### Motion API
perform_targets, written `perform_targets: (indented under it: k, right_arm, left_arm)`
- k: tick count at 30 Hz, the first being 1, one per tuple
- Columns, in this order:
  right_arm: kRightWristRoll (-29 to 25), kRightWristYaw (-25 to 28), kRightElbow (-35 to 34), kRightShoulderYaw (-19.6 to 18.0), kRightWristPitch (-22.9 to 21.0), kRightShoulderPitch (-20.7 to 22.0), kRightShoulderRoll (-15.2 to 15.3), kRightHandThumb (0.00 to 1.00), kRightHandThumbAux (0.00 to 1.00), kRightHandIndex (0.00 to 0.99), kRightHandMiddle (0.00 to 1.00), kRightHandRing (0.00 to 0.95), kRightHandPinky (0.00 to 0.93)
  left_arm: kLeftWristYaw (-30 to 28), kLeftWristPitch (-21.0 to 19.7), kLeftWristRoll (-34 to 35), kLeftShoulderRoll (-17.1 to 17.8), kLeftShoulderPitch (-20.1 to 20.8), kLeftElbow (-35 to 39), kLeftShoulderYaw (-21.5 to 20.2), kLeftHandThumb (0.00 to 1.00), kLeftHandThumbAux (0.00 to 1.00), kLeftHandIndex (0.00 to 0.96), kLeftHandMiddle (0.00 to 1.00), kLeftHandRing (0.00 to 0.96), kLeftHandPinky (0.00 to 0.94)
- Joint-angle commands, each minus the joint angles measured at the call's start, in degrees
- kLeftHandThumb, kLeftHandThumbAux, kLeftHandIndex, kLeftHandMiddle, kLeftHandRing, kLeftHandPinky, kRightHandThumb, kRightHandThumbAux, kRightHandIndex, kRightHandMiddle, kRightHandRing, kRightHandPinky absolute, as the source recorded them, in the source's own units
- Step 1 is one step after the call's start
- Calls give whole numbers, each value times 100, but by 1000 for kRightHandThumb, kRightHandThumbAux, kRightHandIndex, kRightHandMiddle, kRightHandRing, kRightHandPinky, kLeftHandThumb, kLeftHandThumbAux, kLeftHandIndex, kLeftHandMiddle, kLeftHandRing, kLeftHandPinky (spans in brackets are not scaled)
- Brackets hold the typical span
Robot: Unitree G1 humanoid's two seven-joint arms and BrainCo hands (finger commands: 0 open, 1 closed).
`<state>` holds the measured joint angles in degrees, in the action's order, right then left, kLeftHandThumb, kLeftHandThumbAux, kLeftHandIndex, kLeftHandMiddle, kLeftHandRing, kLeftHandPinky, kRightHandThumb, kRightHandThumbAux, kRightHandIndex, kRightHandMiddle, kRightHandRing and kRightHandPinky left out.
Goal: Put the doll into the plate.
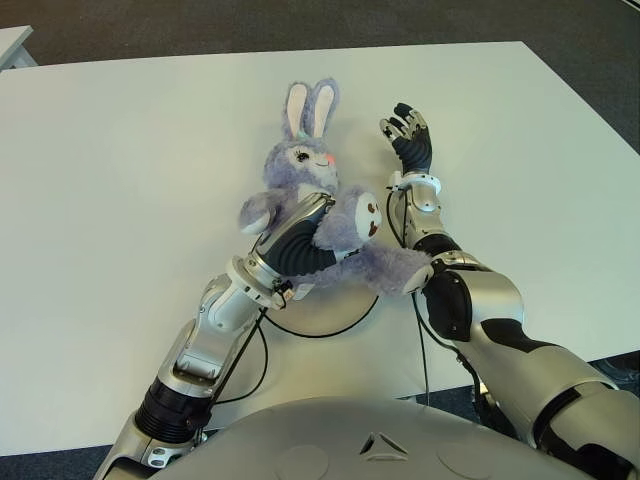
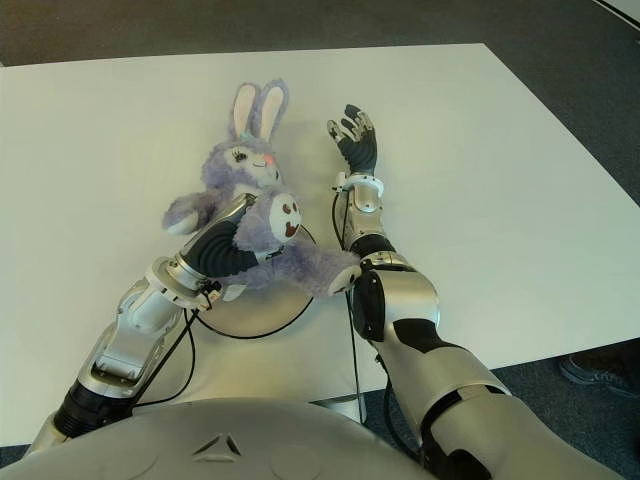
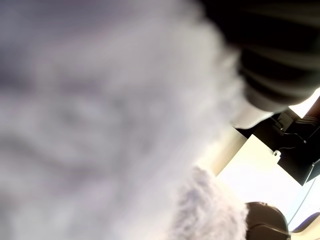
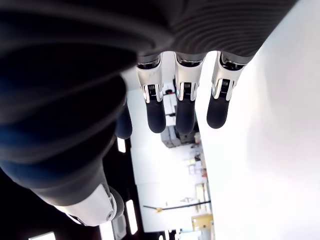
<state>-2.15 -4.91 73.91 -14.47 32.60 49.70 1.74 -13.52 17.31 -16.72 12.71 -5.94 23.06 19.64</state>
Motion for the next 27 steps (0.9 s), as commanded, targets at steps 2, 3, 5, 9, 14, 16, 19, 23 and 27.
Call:
perform_targets:
  k: [2,3,5,9,14,16,19,23,27]
  right_arm:
    - [51,-5,71,44,-26,-137,-22,366,803,187,158,146,177]
    - [51,-3,72,45,-26,-137,-21,363,804,187,158,146,178]
    - [44,5,71,41,-22,-137,-20,368,804,189,160,146,177]
    - [24,20,68,29,-9,-135,-23,415,795,191,166,148,180]
    - [-9,39,64,5,-1,-132,-34,457,791,191,171,151,179]
    - [-21,46,62,-6,-2,-131,-40,473,793,191,171,151,177]
    - [-31,48,62,-16,-8,-128,-48,478,796,192,170,149,175]
    - [-29,47,62,-18,-15,-127,-50,475,793,192,168,148,176]
    - [-32,50,63,-21,-20,-127,-53,466,789,192,170,148,177]
  left_arm:
    - [45,-100,149,-120,-151,-333,80,829,666,750,846,858,870]
    - [64,-56,191,-143,-148,-363,77,831,664,750,845,858,870]
    - [98,28,266,-177,-137,-431,81,842,655,744,839,854,865]
    - [145,139,329,-200,-121,-528,97,853,627,720,817,838,840]
    - [204,190,233,-176,-114,-572,119,785,600,683,788,812,796]
    - [233,217,151,-154,-105,-582,121,737,676,472,760,786,758]
    - [237,263,90,-105,-78,-589,120,725,687,439,732,752,716]
    - [209,296,83,-51,-55,-592,118,722,688,434,709,717,671]
    - [200,290,77,-22,-64,-581,108,716,690,425,664,661,620]
